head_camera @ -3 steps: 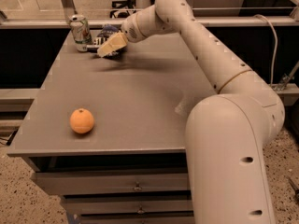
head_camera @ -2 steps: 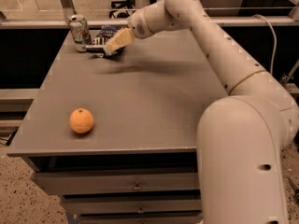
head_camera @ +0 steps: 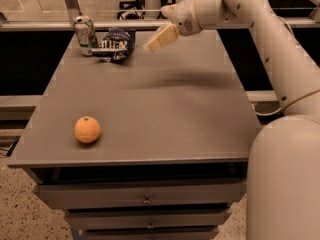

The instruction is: Move blue chip bag near 7up can

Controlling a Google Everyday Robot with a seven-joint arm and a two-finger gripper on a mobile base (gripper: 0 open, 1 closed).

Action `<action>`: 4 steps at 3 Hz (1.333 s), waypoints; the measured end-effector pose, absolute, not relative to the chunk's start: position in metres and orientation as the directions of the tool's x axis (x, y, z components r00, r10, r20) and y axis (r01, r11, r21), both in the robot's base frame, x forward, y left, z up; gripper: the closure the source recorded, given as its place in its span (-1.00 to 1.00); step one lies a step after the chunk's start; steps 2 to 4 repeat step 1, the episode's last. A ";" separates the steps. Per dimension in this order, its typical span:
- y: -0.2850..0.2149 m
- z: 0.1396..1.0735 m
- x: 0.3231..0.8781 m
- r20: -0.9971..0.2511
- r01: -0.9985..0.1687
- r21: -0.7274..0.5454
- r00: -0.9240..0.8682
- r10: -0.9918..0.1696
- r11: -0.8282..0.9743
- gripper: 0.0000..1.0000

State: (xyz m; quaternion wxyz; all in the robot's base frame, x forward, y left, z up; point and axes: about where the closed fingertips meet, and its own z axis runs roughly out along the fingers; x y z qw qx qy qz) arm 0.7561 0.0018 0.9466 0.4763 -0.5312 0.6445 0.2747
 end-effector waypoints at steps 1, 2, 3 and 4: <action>0.010 0.944 0.758 -0.906 -0.948 -0.146 0.013 -0.423 0.283 -1.00; 0.010 0.944 0.758 -0.906 -0.948 -0.146 0.013 -0.423 0.283 -1.00; 0.010 0.944 0.758 -0.906 -0.948 -0.146 0.013 -0.423 0.283 -1.00; 0.010 0.944 0.758 -0.906 -0.948 -0.146 0.013 -0.423 0.283 -1.00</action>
Offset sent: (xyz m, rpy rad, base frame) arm 0.0000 0.0000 0.0000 0.0000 0.0000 0.0000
